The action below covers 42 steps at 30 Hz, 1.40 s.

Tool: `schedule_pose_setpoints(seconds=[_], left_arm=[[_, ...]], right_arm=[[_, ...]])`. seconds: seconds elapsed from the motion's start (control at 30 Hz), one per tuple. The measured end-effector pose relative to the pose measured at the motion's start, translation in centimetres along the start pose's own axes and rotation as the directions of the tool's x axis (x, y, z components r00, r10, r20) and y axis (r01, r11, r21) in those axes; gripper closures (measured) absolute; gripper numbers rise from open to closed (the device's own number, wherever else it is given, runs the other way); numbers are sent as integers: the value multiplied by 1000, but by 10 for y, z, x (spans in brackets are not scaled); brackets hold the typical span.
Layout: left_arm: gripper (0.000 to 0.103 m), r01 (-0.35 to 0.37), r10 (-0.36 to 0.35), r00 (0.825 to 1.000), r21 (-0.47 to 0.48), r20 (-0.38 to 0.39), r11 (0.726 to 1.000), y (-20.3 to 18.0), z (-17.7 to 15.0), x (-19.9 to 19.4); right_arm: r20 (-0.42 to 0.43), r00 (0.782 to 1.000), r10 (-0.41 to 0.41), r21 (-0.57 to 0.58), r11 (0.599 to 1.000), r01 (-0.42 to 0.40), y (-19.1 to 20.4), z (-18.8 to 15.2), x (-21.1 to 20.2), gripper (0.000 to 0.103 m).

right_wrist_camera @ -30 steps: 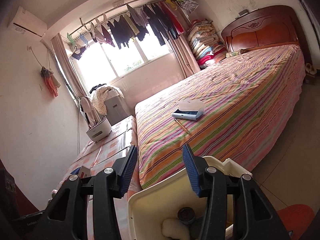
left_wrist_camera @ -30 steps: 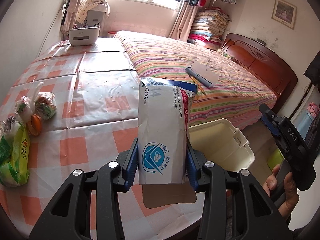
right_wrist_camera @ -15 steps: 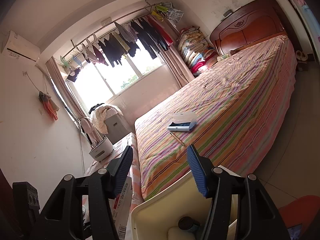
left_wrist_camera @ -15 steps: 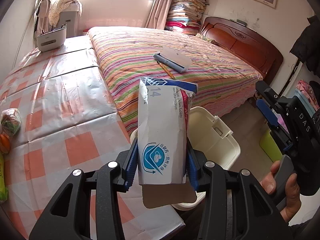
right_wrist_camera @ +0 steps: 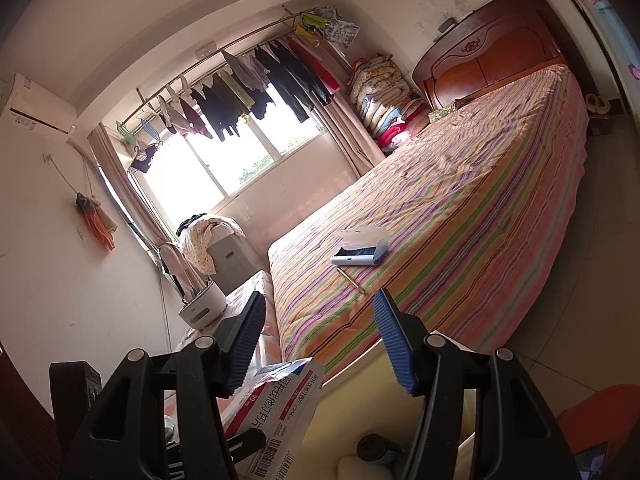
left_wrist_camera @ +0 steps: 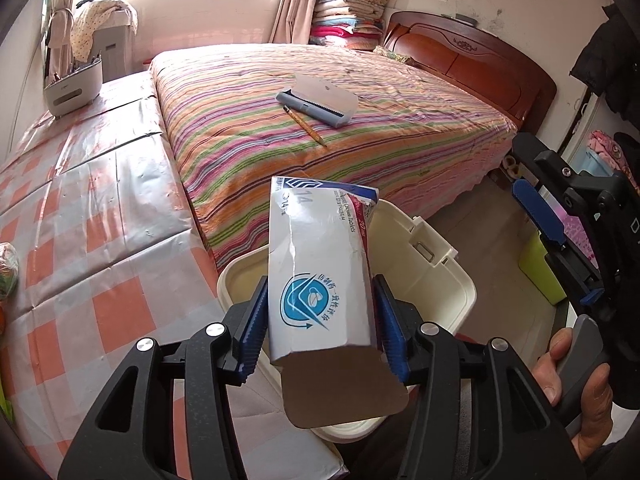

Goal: Collect trash
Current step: 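Lower the white box into the cream bin and open the left tool, then move both tools back to the items on the table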

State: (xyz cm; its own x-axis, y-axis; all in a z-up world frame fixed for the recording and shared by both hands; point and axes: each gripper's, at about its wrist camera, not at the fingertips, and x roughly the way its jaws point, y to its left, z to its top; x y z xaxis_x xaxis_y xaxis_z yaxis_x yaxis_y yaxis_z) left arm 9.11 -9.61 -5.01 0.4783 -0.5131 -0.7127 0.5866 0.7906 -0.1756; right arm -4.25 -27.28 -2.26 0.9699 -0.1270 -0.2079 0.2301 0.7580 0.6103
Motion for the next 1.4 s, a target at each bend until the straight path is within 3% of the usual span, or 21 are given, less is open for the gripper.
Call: schedule_pose_setpoints(seconds=[0.03,0.1,0.37,0.57,1.03,1.2,1.4], left_arm=[[44,-4,4,1000,0,10,1000,0,0,-2],[26,-33,33,999,-4,44,999,2,0,-9],[17,-85,102,984,-116,149,990,38,9,-48],[16,-99,132,977,-195,165,976,60,12,-62],[15,-170,213,965,-254,151,952,95,4,-85],[15,-212,272,950,-323,151,922,129,-4,-108],[15,-301,374,920,-407,114,863,183,-15,-139]], right_arm=[[0,1000,0,2,1000,0,0,0,0,48],[0,1000,-1,0,1000,1,1,-1,-1,48],[-12,1000,-1,-9,1000,1,3,-3,0,42],[-38,999,5,-28,1000,-6,11,-8,7,42],[-97,995,8,-95,995,-17,32,-22,20,36],[-120,993,11,-118,993,-25,42,-28,24,35],[-156,988,14,-141,989,-36,53,-37,32,35]])
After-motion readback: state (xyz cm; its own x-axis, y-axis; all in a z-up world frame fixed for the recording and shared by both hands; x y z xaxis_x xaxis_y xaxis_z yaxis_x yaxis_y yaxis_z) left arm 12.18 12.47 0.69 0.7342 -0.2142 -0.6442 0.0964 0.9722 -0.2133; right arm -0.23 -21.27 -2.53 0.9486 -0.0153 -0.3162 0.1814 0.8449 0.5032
